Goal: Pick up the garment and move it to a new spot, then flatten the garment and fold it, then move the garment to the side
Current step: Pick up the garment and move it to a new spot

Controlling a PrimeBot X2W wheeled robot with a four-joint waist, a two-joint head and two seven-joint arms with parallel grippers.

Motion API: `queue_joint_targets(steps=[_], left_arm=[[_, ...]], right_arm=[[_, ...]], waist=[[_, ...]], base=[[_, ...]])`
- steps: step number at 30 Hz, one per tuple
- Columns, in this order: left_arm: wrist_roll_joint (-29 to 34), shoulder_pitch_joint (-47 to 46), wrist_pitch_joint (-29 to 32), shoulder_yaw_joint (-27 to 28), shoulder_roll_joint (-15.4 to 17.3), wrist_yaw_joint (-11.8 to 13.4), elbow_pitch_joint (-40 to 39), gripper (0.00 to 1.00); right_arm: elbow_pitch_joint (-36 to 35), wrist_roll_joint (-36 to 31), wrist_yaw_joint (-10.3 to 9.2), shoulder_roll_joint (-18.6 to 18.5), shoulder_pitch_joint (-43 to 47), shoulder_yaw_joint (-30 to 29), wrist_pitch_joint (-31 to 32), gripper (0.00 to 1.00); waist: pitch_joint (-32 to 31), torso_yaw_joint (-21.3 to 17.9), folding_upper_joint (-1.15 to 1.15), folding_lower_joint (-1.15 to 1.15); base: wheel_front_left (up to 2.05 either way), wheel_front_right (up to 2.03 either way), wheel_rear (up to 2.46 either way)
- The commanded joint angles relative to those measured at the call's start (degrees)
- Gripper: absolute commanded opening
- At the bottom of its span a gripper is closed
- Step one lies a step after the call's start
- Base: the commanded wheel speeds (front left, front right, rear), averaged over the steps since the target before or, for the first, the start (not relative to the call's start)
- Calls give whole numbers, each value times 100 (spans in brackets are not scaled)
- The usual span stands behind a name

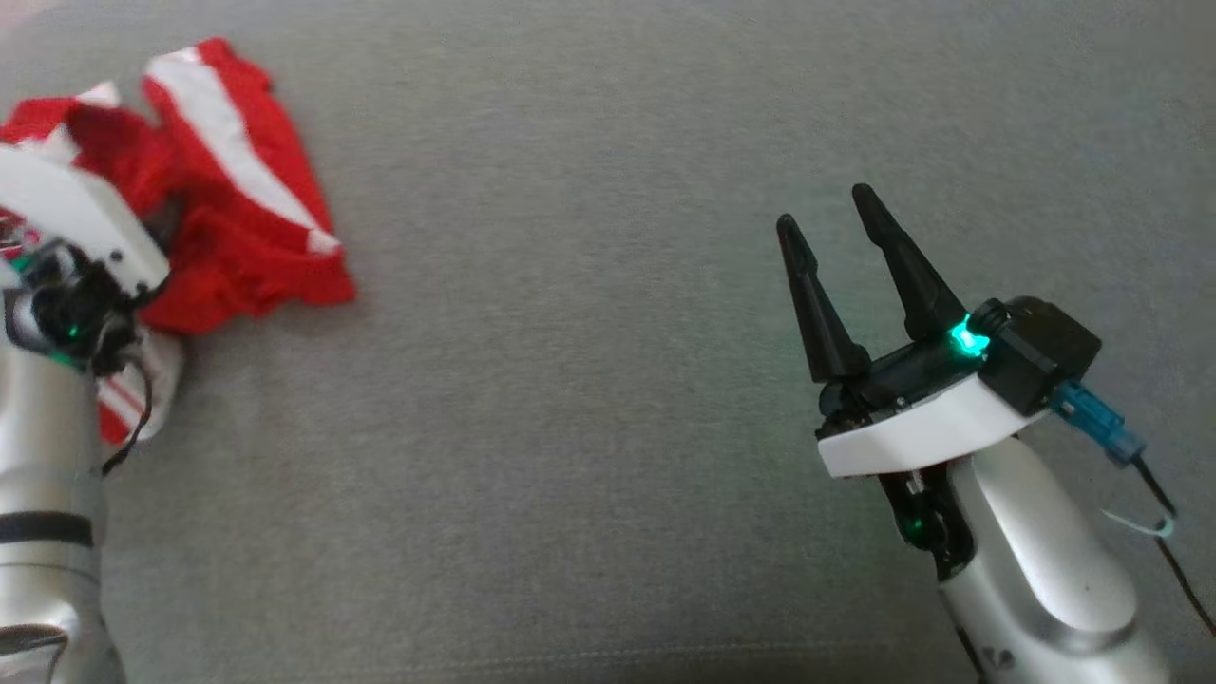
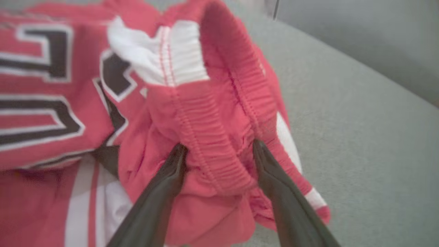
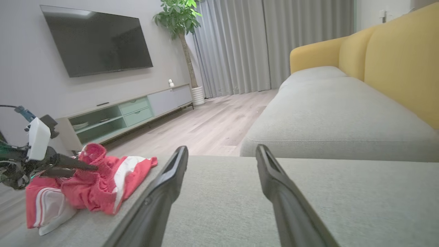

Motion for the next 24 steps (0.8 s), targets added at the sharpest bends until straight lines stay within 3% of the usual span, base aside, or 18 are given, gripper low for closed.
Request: queue_joint_targets(steps=[1,2,3,5,15,24], left_arm=[[51,-205,93,152,408,46,95,100],[34,-208,126,160,436,40,220,100],[36,-204,123,158,476,30,325,79],[33,-207,25,171,551,6,474,0],[111,-269,-319,-136,683,-372,607,0],[-65,-373,-222,-1019,462,-498,-349,0]], right_arm=[[-191,54,-4,28,-166,92,-61,100],[-201,59,-4,38,-173,84,-61,100],[-205,63,-4,43,-171,80,-61,100],[-191,68,-4,41,-147,68,-61,100],[-35,83,-4,120,55,36,-61,100],[49,90,-4,232,296,49,-61,100]], waist=[[179,-357,0,0],[180,-406,0,0],[171,-446,0,0],[126,-497,0,0],[-468,-472,0,0],[-1172,-519,0,0]], base=[[0,0,0],[0,0,0],[0,0,0],[0,0,0],[0,0,0],[0,0,0]])
